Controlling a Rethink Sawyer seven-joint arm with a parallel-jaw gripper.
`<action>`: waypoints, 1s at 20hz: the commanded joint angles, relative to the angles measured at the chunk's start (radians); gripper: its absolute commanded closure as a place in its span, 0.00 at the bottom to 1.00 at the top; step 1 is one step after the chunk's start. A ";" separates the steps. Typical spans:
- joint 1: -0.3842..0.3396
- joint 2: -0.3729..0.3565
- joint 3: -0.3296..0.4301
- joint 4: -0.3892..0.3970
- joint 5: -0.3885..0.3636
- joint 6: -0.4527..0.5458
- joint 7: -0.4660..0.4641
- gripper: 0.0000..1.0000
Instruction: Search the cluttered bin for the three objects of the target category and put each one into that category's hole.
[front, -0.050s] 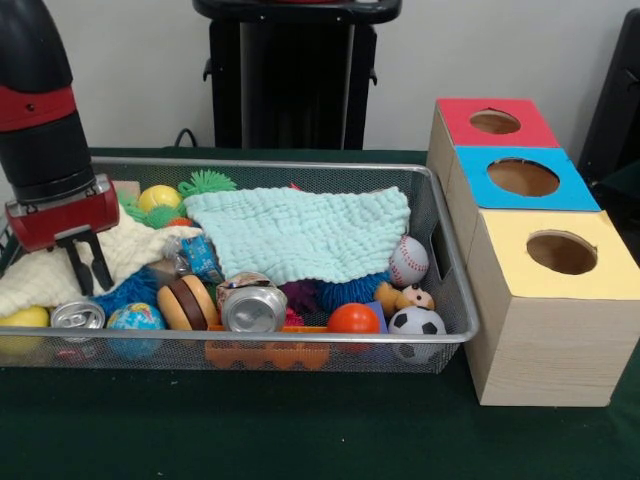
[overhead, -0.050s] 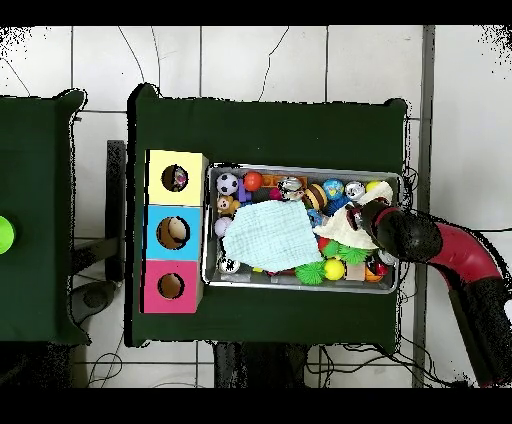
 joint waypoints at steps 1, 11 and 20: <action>0.026 0.057 -0.039 -0.001 -0.043 0.036 -0.069 1.00; 0.040 -0.099 -0.060 0.140 -0.004 0.040 0.060 1.00; 0.159 -0.293 -0.174 0.284 0.081 0.066 0.263 1.00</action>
